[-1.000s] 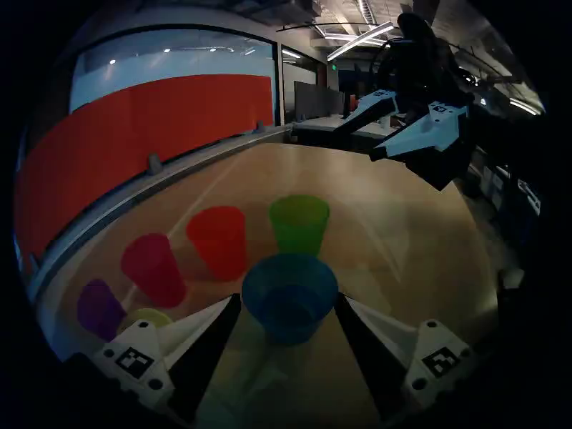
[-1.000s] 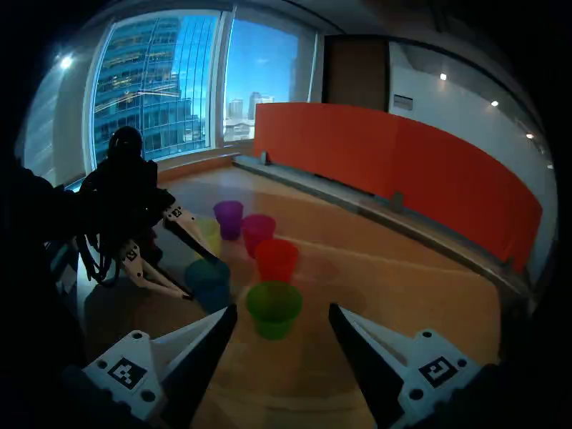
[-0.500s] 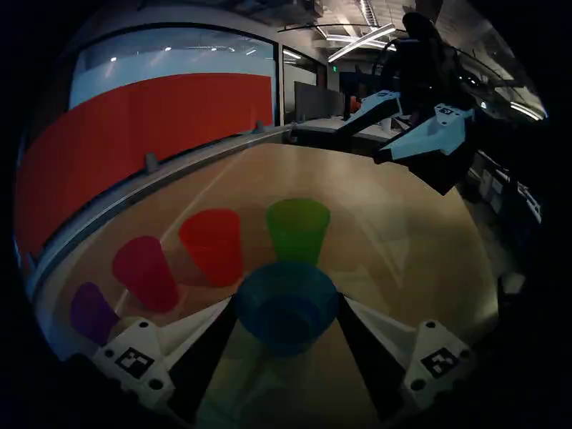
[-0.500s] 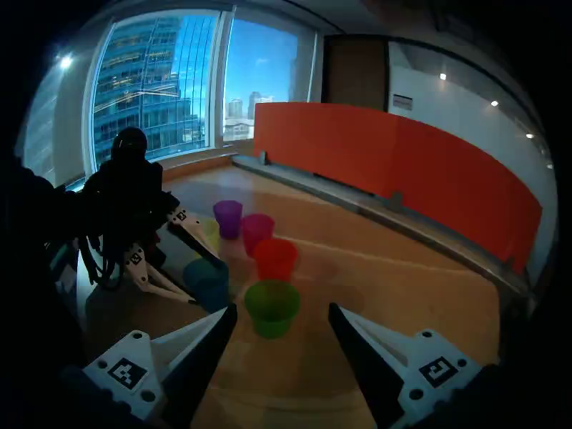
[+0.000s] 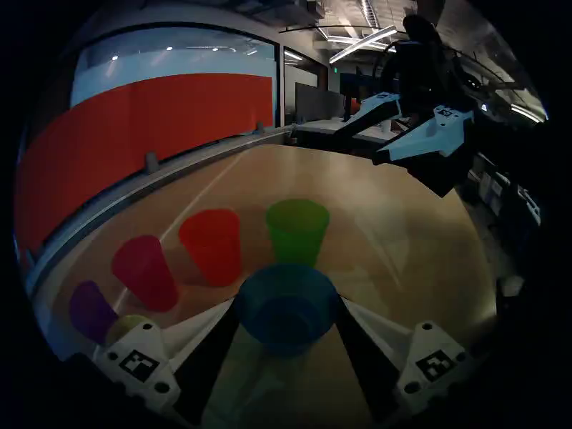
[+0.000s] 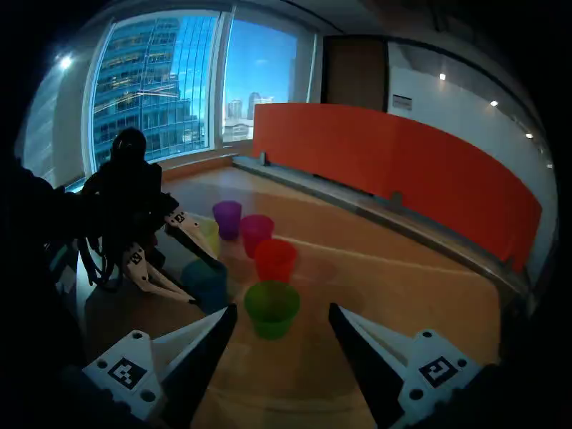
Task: Pour water
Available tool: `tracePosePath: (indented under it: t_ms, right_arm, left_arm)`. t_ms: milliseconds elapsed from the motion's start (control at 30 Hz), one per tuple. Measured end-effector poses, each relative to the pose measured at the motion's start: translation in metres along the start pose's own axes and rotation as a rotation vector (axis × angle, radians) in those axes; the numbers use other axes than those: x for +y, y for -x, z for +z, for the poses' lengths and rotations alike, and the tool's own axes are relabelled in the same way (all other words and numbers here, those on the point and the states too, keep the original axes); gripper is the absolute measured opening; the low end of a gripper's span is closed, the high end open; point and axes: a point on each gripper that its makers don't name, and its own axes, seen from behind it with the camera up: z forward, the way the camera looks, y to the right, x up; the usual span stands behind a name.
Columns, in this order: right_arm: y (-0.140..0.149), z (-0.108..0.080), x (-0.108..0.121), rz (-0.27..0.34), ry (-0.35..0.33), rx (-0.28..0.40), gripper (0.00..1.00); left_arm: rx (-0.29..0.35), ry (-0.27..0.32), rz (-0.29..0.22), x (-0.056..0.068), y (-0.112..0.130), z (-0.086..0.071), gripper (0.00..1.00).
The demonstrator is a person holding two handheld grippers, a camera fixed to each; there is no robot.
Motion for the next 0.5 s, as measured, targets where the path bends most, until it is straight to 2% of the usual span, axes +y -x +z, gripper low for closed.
tracePosePath:
  t_ms: [267, 500]
  right_arm:
    - [-0.002, 0.001, -0.002, 0.001, -0.002, 0.003, 0.99]
    - [-0.004, 0.003, -0.005, -0.002, -0.006, 0.008, 0.99]
  left_arm:
    - [0.025, 0.000, 0.004, 0.002, -0.009, -0.009, 0.89]
    - [0.062, -0.018, -0.008, -0.002, -0.023, -0.030, 0.89]
